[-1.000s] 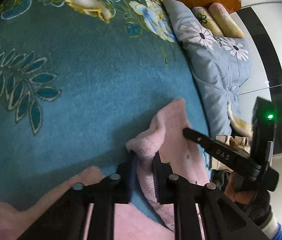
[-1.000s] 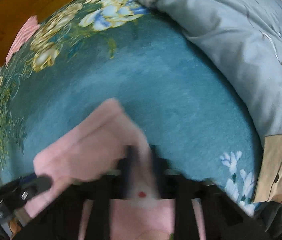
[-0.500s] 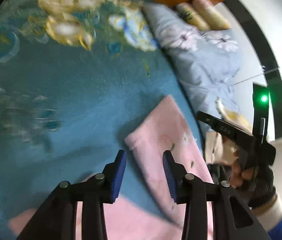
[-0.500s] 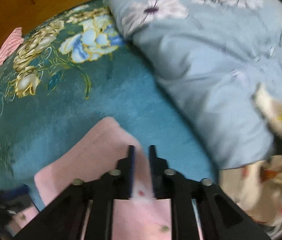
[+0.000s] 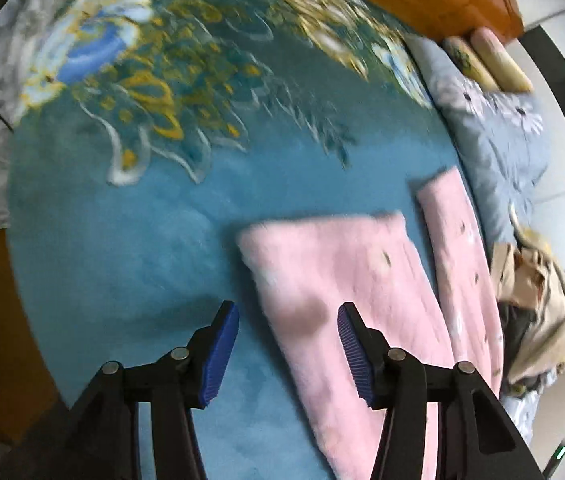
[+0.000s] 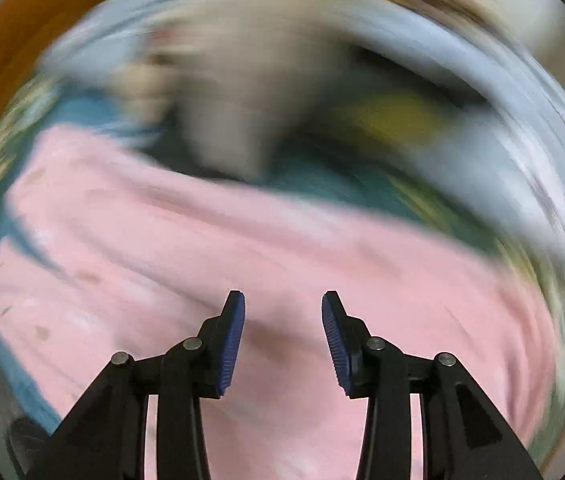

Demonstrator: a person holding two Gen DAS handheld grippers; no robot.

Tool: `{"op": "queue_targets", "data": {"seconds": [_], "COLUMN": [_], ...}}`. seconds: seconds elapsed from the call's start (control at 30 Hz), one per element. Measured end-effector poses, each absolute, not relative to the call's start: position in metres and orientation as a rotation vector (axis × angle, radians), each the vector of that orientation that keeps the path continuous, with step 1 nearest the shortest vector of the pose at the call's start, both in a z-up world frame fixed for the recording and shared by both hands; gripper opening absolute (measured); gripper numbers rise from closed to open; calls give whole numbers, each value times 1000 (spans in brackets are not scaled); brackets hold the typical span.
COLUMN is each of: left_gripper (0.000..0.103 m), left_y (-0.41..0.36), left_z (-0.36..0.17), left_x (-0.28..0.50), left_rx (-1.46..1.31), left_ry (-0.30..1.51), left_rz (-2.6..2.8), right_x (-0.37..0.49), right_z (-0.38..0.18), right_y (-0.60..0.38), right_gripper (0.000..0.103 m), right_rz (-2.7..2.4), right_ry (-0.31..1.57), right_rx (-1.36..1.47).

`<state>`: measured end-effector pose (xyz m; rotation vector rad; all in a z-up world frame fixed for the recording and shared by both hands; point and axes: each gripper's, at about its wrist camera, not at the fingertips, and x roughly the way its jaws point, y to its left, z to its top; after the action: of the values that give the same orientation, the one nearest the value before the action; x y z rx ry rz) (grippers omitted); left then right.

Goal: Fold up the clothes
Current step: 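Grasp the leg edge with the left tool while the right tool lifts the cuff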

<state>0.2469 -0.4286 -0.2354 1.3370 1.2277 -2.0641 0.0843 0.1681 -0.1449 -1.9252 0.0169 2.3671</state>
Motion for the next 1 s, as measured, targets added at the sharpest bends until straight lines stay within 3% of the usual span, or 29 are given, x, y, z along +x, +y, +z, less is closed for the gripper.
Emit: {"op": "queue_targets", "data": {"seconds": [0.17,0.27,0.4,0.57,0.8,0.93,1.0], "left_gripper": [23,14,12,12,13,25,25], "left_y": [-424,-430,-430,-428,-423,-420,-418], "left_z": [-244,-239,-230,-222,-231,-244,-248], "left_x": [233,226,223,223,221,219,220], "left_rx": [1405,1402,1415,1426,1445,1487,1468], "left_ry": [1234,1246,1226,1206,1244,1224,1235], "left_rz": [-2021,-1977,-1976,-1986,-1978,-1920,-1913], "right_x": [214,294,379,407,404,409,410], "right_z": [-125,-121,-144,-191,-210,-209,-207], "right_y": [325,385,417,404,407,414,418], "right_gripper": [42,52,52,52,52,52,40], "right_rz": [2065,1962,1856,1794,1729,1678,1651], "right_ry": [281,504,924,1245,1358,1396,1415], "right_rx": [-1729,-1656,-1527,-1452,-1335,-1253,-1214]}}
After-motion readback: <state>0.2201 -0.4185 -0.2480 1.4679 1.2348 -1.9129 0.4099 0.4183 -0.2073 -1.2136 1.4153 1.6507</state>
